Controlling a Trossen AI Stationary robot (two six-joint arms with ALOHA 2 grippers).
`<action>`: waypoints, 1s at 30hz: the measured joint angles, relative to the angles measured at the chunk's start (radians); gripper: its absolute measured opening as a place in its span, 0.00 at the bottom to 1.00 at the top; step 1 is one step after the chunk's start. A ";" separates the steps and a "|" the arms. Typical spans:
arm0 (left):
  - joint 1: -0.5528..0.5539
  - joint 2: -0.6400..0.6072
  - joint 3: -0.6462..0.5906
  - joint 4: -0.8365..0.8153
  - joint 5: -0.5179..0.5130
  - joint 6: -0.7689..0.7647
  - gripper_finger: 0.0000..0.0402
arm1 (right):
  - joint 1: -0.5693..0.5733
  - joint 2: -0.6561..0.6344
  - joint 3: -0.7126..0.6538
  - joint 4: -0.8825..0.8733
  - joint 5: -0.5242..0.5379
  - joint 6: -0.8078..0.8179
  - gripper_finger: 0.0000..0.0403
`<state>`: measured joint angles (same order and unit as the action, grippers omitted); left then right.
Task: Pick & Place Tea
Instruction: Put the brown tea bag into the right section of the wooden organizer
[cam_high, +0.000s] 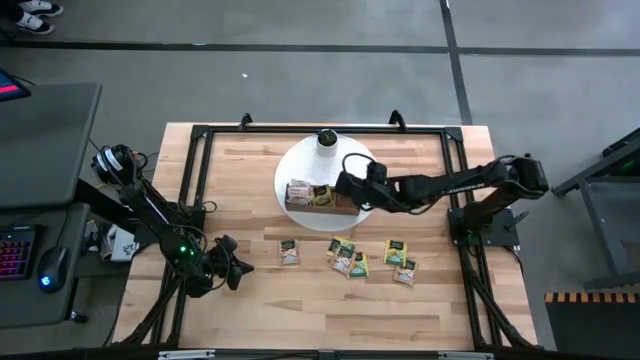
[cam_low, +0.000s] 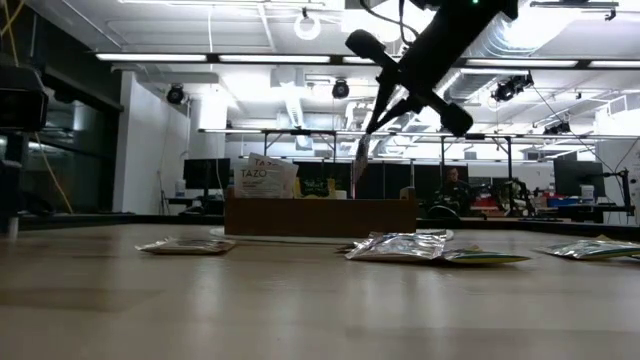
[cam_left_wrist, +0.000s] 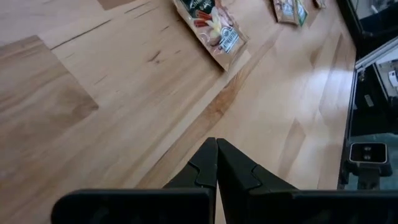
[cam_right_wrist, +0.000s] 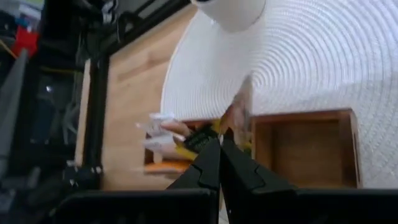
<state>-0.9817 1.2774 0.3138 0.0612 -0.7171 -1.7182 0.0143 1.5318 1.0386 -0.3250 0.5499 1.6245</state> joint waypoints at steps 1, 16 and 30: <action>0.000 0.000 0.000 0.000 -0.001 -0.012 0.00 | -0.007 -0.001 0.006 0.001 0.001 0.001 0.00; 0.000 0.000 0.000 0.000 -0.021 -0.099 0.00 | 0.003 -0.002 0.042 -0.167 0.018 0.174 0.00; 0.000 0.000 0.000 0.000 -0.013 -0.176 0.00 | 0.022 -0.002 0.042 -0.302 -0.091 0.253 0.00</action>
<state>-0.9813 1.2774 0.3138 0.0616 -0.7303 -1.8937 0.0360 1.5295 1.0801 -0.6273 0.4589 1.8778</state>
